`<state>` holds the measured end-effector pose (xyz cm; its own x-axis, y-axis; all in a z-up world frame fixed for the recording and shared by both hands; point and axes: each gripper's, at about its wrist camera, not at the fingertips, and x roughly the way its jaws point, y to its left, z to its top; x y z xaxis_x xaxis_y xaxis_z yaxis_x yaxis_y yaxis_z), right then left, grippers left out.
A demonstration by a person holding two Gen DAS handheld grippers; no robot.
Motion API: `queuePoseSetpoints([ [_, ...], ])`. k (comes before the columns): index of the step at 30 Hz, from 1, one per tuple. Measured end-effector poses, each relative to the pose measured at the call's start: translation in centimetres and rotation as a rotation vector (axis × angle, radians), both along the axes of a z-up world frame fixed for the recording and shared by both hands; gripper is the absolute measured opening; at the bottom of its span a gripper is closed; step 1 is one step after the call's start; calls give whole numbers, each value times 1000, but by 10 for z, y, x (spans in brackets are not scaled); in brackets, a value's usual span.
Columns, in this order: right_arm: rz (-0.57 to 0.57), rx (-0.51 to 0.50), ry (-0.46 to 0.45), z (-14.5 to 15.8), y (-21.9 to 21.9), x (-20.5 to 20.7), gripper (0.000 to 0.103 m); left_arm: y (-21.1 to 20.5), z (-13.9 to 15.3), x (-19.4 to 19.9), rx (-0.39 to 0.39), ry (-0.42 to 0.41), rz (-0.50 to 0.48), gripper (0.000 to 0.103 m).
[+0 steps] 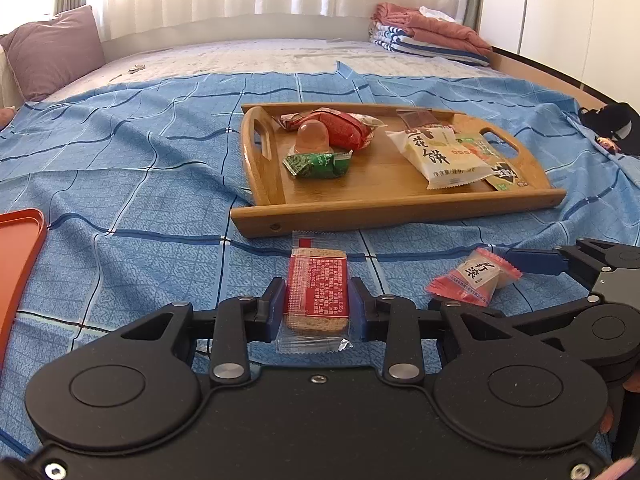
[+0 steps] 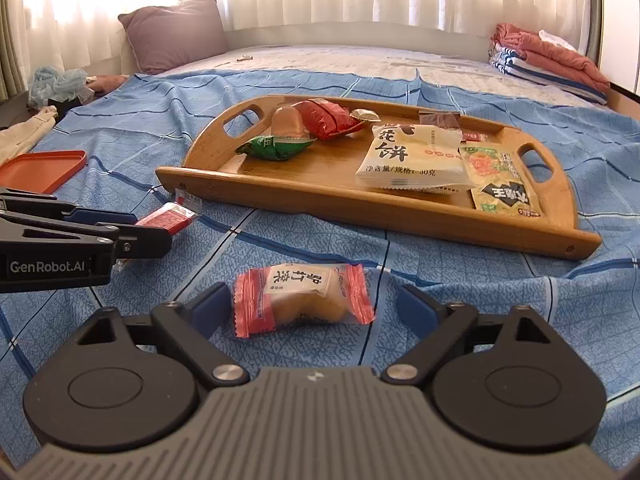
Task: Organize snacks
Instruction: 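Grasp the red-printed biscuit with the left tool while the right tool grasps the pink-wrapped cake, then carry the biscuit with the left tool while the right tool carries the pink cake to the tray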
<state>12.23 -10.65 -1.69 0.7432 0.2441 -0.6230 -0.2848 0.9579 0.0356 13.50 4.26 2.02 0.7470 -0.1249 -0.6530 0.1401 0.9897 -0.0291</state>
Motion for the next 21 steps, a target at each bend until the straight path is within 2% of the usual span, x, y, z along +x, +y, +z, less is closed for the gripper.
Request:
queuePoseSetpoints([
  [4,-5,22,-18,5,-1,-3,82,-1,4,-1,8,-7,-5,32],
  [7,-8,21,-24,9,0,-5,70,-2,7,-1,10,-13,-5,32],
  [21,-69,30,-78,38,-13,-8,65,-13,26,7,11,-47,-29,32],
])
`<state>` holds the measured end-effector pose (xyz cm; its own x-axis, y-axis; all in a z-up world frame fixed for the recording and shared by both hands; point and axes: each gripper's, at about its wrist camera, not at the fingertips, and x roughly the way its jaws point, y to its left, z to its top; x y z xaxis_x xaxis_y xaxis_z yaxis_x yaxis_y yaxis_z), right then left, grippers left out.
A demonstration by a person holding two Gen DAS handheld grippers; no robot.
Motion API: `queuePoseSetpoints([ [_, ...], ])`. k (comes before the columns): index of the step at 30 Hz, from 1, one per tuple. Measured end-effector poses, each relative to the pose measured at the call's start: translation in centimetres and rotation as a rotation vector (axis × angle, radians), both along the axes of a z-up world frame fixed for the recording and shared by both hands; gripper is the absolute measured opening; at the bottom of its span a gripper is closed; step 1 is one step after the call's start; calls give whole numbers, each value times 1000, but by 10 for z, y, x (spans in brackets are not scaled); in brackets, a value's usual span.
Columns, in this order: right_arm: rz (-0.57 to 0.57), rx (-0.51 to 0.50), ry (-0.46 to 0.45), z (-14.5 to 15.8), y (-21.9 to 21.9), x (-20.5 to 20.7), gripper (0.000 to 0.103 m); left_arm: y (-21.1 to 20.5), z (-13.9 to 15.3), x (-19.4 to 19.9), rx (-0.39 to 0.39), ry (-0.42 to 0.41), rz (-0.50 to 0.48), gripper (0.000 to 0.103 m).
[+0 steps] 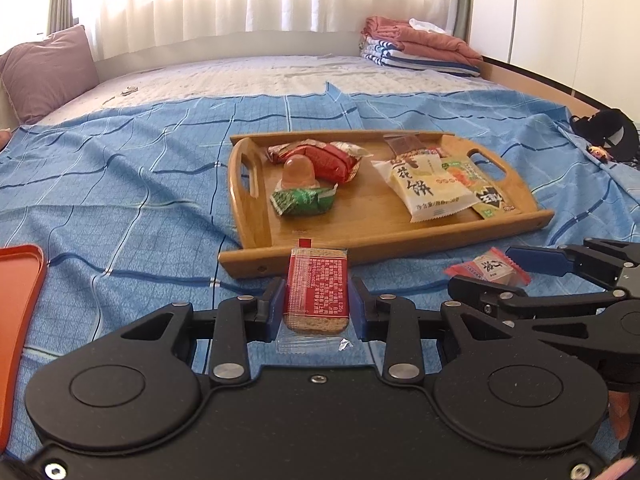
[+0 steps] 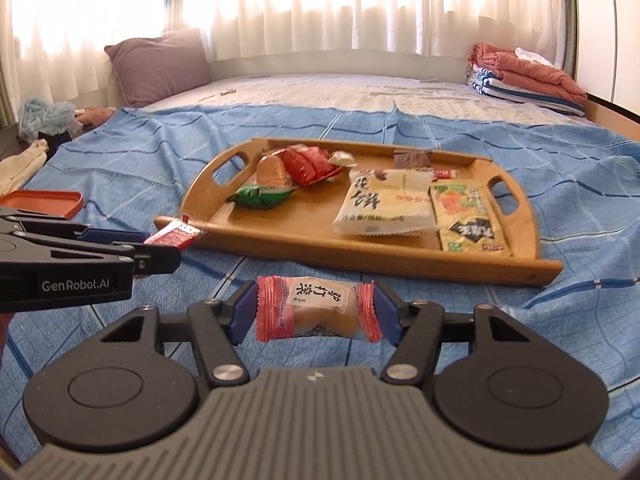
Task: Organize snacks
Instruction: 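Carry the biscuit with the left tool while the right tool carries the pink cake to the tray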
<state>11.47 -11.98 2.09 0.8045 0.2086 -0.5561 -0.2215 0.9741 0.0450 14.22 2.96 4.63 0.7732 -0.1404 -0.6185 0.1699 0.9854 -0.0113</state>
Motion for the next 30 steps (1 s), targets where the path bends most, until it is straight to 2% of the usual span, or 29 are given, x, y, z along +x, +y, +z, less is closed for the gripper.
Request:
queuePoseSetpoints([
  [13,-70,-39,-87,39,-28,33,66,-14,39,34,-26,-66,-6,32],
  [19,-105,-61,-105,55,-37,58,66,-16,51,59,-78,-64,12,32],
  [30,-130,-61,-107,74,-50,99,66,-19,62,108,-121,-53,45,32],
])
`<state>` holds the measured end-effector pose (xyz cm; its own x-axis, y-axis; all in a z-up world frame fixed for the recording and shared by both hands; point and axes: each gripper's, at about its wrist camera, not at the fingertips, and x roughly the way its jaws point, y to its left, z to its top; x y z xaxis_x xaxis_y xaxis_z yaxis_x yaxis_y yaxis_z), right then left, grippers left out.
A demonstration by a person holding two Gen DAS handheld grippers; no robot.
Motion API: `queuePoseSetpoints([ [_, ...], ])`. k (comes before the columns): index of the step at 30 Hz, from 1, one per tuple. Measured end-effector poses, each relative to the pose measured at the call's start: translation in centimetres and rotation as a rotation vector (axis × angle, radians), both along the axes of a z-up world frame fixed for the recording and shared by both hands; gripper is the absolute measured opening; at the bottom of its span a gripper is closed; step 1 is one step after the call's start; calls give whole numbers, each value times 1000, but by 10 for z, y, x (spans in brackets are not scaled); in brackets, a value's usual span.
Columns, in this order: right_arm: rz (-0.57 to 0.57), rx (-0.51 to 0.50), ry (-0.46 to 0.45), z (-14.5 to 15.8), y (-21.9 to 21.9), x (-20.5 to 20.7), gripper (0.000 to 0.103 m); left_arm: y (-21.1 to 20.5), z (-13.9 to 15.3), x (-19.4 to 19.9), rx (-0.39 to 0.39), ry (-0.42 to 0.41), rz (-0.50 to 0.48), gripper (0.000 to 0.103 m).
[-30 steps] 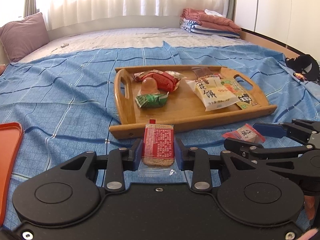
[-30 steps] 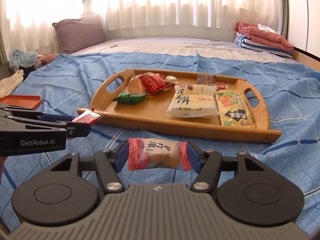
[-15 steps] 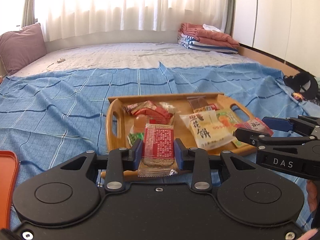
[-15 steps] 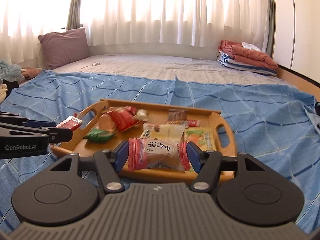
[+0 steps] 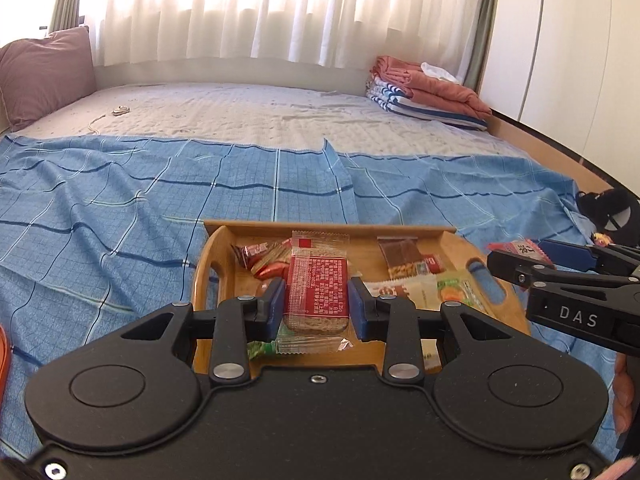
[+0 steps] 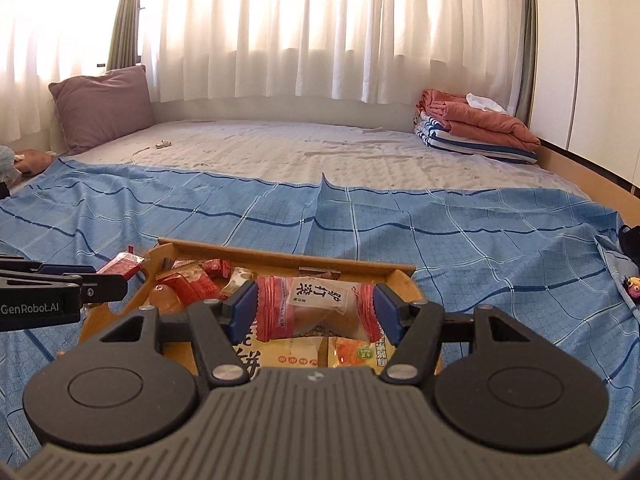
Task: Organize snacks
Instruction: 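Carry the biscuit with the left tool while the right tool carries the pink cake to the tray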
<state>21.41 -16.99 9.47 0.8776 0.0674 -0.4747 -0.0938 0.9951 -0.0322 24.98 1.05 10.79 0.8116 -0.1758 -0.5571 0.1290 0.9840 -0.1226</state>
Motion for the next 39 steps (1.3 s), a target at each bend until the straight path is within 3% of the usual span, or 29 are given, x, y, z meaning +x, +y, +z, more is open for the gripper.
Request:
queuePoseSetpoints([
  [13,-58,24,40,6,-21,55,66,-12,3,61,22,18,6,32],
  [25,-109,65,131,-28,-36,95,66,-33,-32,92,50,86,-12,32],
  [39,-97,62,199,-65,-25,109,66,-39,-67,101,58,136,-14,32],
])
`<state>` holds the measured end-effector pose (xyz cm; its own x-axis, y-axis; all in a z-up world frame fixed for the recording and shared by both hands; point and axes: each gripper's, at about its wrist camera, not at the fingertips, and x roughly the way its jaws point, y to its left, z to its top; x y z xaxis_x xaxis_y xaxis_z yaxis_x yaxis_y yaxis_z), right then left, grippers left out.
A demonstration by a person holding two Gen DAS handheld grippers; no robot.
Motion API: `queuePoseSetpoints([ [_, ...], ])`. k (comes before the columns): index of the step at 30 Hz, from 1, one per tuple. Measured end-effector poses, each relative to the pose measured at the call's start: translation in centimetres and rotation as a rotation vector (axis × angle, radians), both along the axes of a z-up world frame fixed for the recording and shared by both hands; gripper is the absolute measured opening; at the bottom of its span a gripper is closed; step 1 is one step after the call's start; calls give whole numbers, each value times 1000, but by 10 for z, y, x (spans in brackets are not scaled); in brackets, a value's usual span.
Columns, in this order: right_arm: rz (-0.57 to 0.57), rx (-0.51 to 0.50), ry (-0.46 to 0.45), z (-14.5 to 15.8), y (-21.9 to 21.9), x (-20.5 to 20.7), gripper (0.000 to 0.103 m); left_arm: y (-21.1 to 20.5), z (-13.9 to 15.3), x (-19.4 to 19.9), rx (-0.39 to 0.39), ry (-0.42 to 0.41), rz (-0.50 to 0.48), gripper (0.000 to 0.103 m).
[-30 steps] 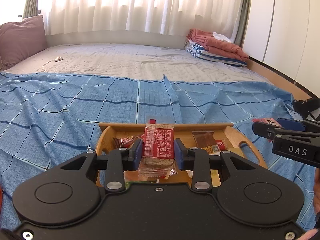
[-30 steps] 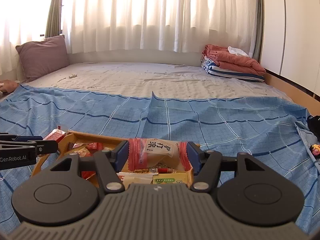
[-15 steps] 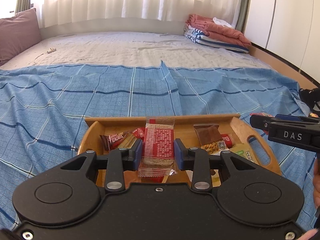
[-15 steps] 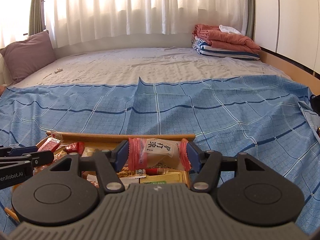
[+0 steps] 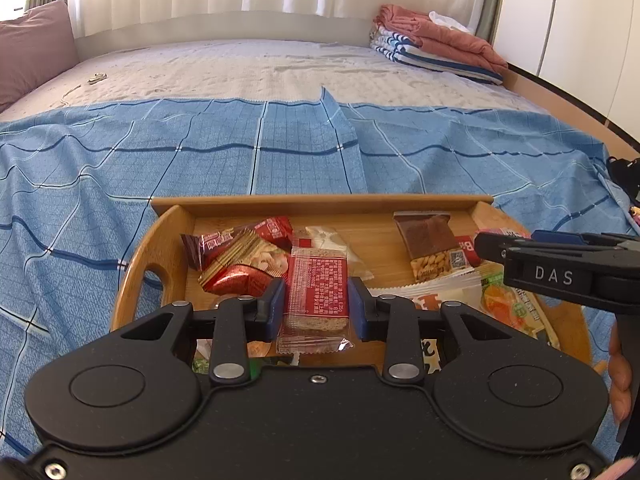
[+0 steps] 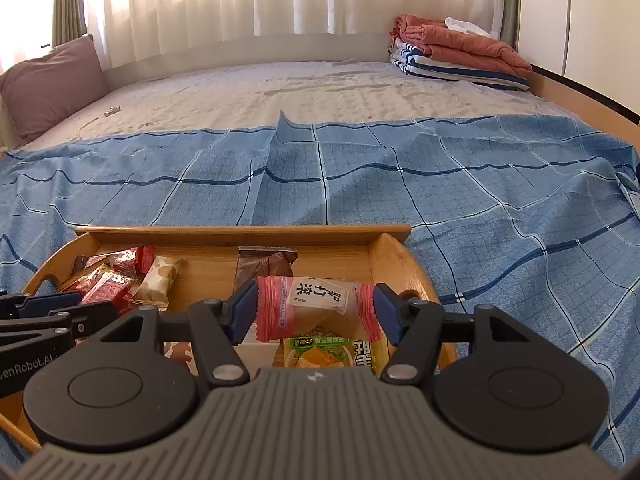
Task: Organize snacks
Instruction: 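Carry the biscuit with the left tool while the right tool carries the pink cake to the tray, then open both tools to drop the biscuit and pink cake onto the tray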
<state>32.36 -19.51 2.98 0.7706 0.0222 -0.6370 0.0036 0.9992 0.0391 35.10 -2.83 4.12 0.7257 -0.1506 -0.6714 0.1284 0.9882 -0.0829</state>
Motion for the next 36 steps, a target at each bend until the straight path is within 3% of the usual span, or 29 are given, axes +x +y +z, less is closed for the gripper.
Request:
queuePoseSetpoints([
  [20,-3,20,48,-20,1,6,66,0,-21,-2,13,26,-9,26],
  [31,-9,71,50,-24,-8,5,73,-3,-24,-2,24,21,-14,26],
  [34,-5,78,43,-23,-9,2,77,-3,-23,-4,28,19,-9,32],
  [36,0,78,36,-22,-8,-1,78,-3,-21,-5,32,18,-7,46],
])
